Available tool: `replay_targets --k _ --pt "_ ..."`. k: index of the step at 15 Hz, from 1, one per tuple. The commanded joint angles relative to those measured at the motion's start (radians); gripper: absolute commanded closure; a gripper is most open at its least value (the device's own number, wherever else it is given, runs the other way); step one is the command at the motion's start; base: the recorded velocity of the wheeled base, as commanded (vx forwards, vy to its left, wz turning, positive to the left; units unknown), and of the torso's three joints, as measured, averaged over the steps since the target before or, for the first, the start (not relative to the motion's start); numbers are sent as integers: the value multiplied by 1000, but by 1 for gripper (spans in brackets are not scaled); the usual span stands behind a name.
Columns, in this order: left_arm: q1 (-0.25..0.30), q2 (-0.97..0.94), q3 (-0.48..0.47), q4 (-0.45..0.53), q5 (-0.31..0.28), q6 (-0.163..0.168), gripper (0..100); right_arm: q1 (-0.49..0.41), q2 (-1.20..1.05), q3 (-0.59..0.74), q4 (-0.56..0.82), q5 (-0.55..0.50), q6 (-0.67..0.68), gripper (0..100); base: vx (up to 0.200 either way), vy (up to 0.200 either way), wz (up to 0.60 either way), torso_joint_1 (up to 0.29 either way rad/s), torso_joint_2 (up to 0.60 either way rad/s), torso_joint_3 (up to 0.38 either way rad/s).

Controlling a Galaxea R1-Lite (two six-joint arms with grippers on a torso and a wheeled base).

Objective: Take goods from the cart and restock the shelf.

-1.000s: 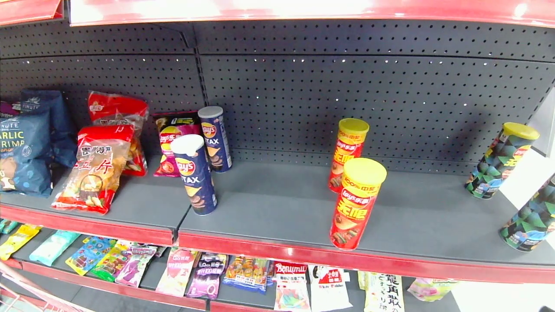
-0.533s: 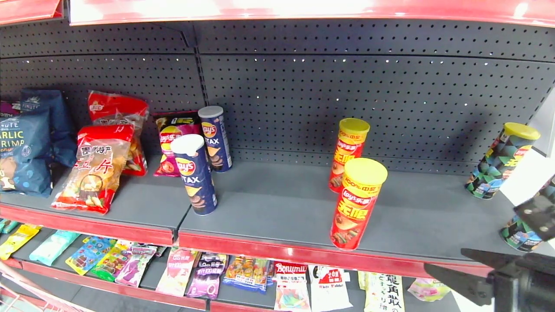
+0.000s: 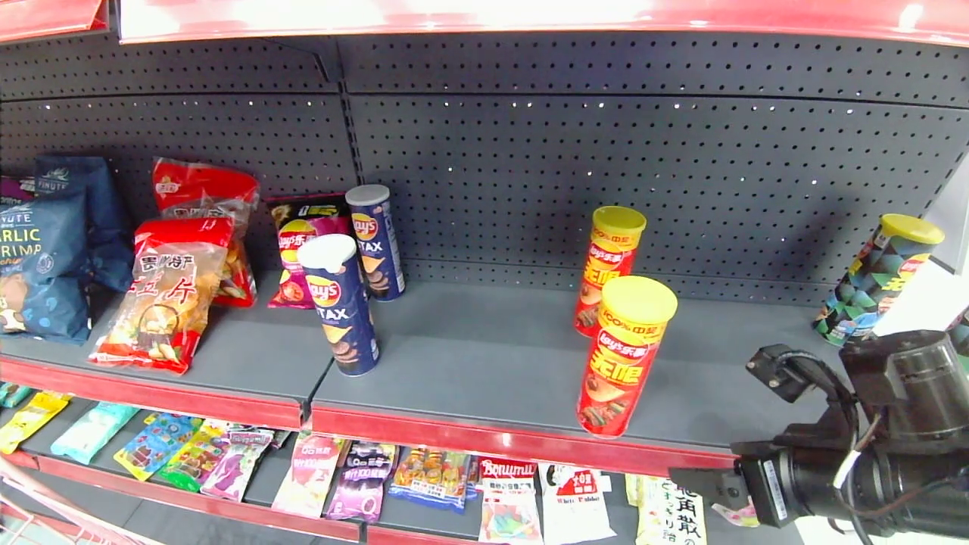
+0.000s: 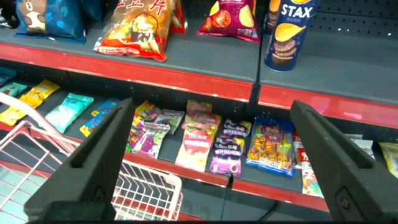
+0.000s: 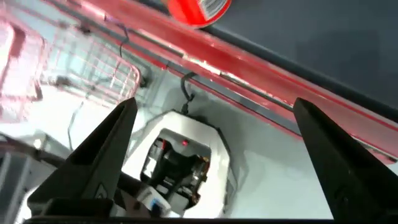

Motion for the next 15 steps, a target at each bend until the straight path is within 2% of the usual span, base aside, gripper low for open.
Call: replay_targets --k 1,4,5,7,10,15 --pt "0 1 0 1 -3 0 0 -3 3 42 -29 4 -36 0 0 0 0 0 0 0" --pt "-2 2 2 1 -7 0 0 -12 -3 173 -266 44 -96 0 0 0 0 0 0 0" --pt "-2 2 2 1 -7 -2 0 -12 0 225 -384 61 -104 0 0 0 0 0 0 0" --pt "-2 2 3 1 -8 -2 0 -11 -1 266 -490 64 -105 0 0 0 0 0 0 0" --pt "-2 1 16 -1 -10 -3 0 -14 3 263 -568 61 -107 0 0 0 0 0 0 0" --pt "-3 1 16 -1 -14 -3 0 -27 6 248 -585 58 -151 0 0 0 0 0 0 0"
